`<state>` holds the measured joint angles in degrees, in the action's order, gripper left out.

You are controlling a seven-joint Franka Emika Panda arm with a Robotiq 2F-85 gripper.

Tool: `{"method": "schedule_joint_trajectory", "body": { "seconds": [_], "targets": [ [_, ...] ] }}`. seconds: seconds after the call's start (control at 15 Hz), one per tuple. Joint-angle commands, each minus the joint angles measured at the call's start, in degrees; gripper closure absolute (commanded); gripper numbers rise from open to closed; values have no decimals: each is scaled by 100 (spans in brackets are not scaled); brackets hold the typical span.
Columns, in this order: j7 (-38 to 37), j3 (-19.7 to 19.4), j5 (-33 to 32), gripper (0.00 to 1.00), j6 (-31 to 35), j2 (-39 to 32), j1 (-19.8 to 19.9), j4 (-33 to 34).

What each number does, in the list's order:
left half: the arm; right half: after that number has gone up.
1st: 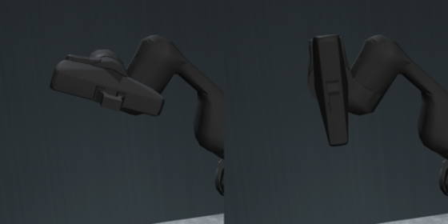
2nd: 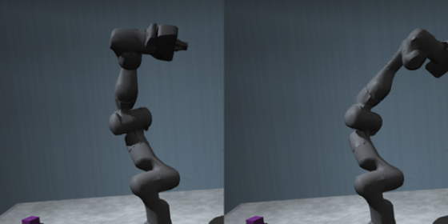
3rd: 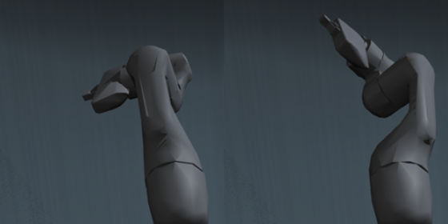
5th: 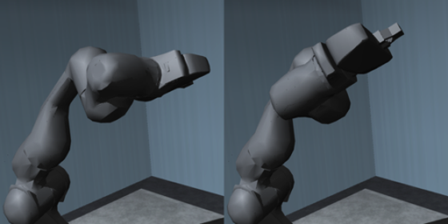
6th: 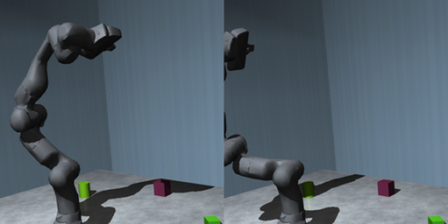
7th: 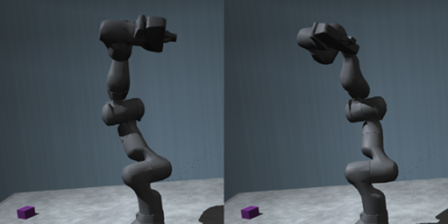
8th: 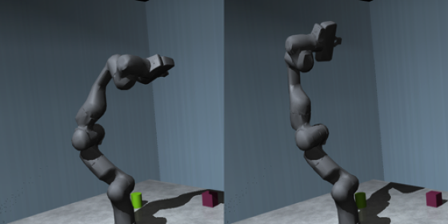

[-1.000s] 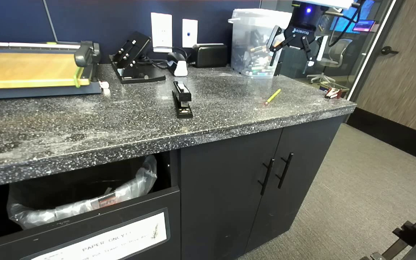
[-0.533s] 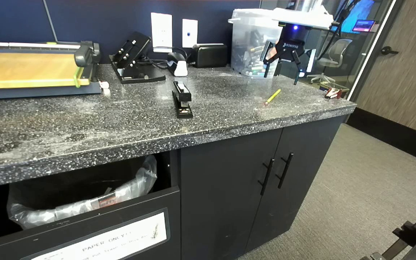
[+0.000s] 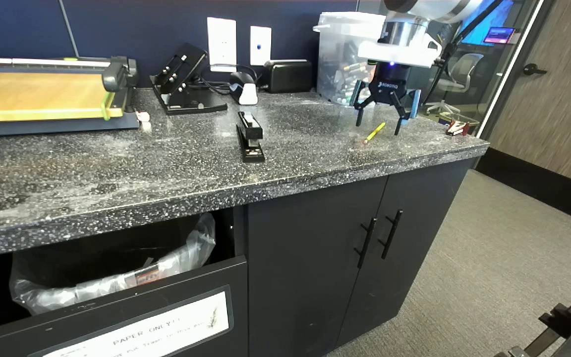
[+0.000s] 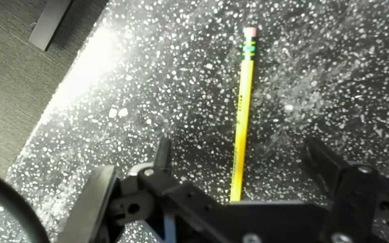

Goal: Move the pencil to the left

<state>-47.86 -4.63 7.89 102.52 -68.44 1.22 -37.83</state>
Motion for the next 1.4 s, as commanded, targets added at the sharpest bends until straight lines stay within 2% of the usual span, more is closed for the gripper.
{"method": "schedule_joint_trajectory", "body": {
  "seconds": [0.0,0.53,0.6,0.93,1.33],
  "targets": [
    [-236,-92,-86,34,-168,-292,-37,521],
    [-374,-158,-88,95,-139,-361,-33,658],
    [-394,-168,-89,99,-137,-362,-35,672],
    [-331,-65,-24,98,-331,118,-206,635],
    [776,100,-140,98,-1031,787,-1007,626]
  ]
}}
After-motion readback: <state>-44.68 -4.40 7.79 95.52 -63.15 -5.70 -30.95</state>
